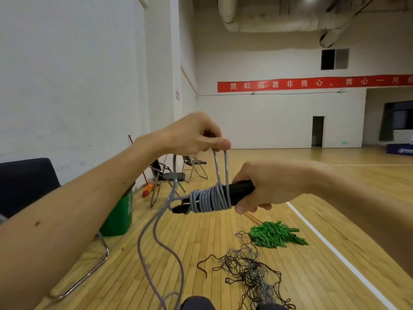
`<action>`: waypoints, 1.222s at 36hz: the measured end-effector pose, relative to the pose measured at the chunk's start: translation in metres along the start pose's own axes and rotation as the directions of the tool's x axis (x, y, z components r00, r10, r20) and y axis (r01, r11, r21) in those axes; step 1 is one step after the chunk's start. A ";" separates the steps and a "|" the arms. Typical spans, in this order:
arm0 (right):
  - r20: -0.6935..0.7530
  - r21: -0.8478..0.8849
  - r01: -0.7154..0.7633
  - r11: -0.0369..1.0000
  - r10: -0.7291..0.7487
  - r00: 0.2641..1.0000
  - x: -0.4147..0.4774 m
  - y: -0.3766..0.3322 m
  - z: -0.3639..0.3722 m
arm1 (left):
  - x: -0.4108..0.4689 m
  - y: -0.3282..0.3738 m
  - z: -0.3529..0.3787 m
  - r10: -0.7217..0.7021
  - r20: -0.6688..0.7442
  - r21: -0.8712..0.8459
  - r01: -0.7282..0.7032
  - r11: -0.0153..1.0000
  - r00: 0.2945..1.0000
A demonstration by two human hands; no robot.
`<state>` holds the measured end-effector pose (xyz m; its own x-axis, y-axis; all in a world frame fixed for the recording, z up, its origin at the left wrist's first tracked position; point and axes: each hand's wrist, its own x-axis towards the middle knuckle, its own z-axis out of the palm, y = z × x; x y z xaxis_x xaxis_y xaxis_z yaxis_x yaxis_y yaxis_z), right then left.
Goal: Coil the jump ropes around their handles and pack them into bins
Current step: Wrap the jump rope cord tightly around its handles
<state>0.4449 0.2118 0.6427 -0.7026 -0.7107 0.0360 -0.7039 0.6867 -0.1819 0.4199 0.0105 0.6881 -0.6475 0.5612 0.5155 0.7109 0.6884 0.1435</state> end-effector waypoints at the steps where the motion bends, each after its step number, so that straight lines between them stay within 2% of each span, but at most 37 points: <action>1: 0.009 0.042 0.026 0.999 -0.027 1.000 -0.002 -0.002 -0.001 | -0.001 -0.001 0.000 0.001 -0.008 -0.042 -0.002 0.999 1.000; 5: 0.016 0.190 0.098 0.977 -0.103 0.995 -0.011 -0.011 -0.003 | -0.009 -0.008 0.003 -0.005 -0.051 -0.218 -0.006 0.976 0.999; 7: 0.050 0.197 0.073 0.978 -0.084 0.995 -0.014 -0.012 -0.004 | -0.014 -0.013 0.006 -0.012 -0.055 -0.271 -0.003 0.963 0.998; 8: 0.074 0.139 0.038 0.990 -0.048 0.996 -0.014 -0.013 -0.003 | -0.016 -0.015 0.007 -0.025 -0.045 -0.285 0.012 0.958 0.999; 11: 0.130 -0.180 -0.074 0.981 0.098 0.987 -0.010 -0.014 0.003 | -0.021 -0.024 0.015 -0.064 0.033 -0.224 0.069 0.972 0.997; 12: 0.168 -0.201 -0.076 0.977 0.111 0.979 -0.008 -0.015 0.005 | -0.021 -0.025 0.019 -0.084 0.059 -0.197 0.094 0.976 0.995; 14: 0.258 -0.078 -0.032 0.996 0.051 0.965 -0.009 -0.017 0.003 | -0.022 -0.020 0.027 -0.081 0.087 -0.207 0.098 0.974 0.993; 16: 0.273 0.102 0.025 0.995 -0.052 0.960 -0.012 -0.017 -0.002 | -0.021 -0.021 0.031 -0.070 0.060 -0.265 0.084 0.961 0.996; 19: 0.165 0.341 0.137 0.930 -0.202 0.965 -0.018 -0.013 -0.005 | -0.026 -0.018 0.035 -0.088 0.002 -0.373 0.082 0.924 0.996; 22: 0.043 0.499 0.185 0.846 -0.238 0.970 -0.017 -0.006 -0.005 | -0.025 -0.019 0.041 -0.179 -0.044 -0.448 0.141 0.883 0.983; 24: 0.026 0.537 0.159 0.829 -0.205 0.978 -0.015 -0.003 -0.004 | -0.024 -0.068 0.057 -0.308 0.020 -0.452 0.284 0.846 0.951; 25: 0.026 0.550 0.148 0.822 -0.194 0.981 -0.013 -0.002 -0.003 | -0.025 -0.090 0.064 -0.389 0.057 -0.391 0.379 0.839 0.920; 27: 0.012 0.570 0.149 0.808 -0.190 0.982 -0.011 -0.001 0.001 | -0.030 -0.100 0.071 -0.546 0.097 -0.348 0.542 0.765 0.832; 28: -0.012 0.575 0.159 0.803 -0.187 0.982 -0.010 0.000 0.002 | -0.039 -0.087 0.070 -0.561 0.120 -0.324 0.567 0.758 0.819; 31: -0.132 0.587 0.194 0.786 -0.144 0.981 -0.007 0.004 0.005 | -0.041 -0.035 0.071 -0.312 0.042 -0.435 0.298 0.850 0.949; 32: -0.165 0.609 0.198 0.768 -0.121 0.979 -0.007 0.006 0.005 | -0.041 -0.027 0.069 -0.251 0.014 -0.491 0.226 0.841 0.968; 33: -0.184 0.636 0.194 0.747 -0.097 0.978 -0.006 0.008 0.006 | -0.040 -0.029 0.071 -0.238 -0.005 -0.581 0.191 0.791 0.971; 38: -0.191 0.713 0.156 0.683 -0.026 0.981 -0.001 0.016 0.009 | -0.037 -0.029 0.077 -0.308 -0.014 -0.475 0.265 0.839 0.951; 41: -0.207 0.666 0.124 0.735 0.022 0.978 0.003 0.023 0.012 | -0.038 -0.028 0.080 -0.334 0.016 -0.425 0.309 0.851 0.942; 44: -0.262 0.655 0.091 0.750 0.113 0.958 0.009 0.031 0.016 | -0.039 -0.021 0.081 -0.385 0.058 -0.462 0.367 0.807 0.921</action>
<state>0.4190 0.2242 0.6214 -0.7804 -0.5632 0.2716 -0.5231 0.3501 -0.7770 0.4079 0.0111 0.5967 -0.8860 0.2783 0.3708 0.4635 0.5493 0.6953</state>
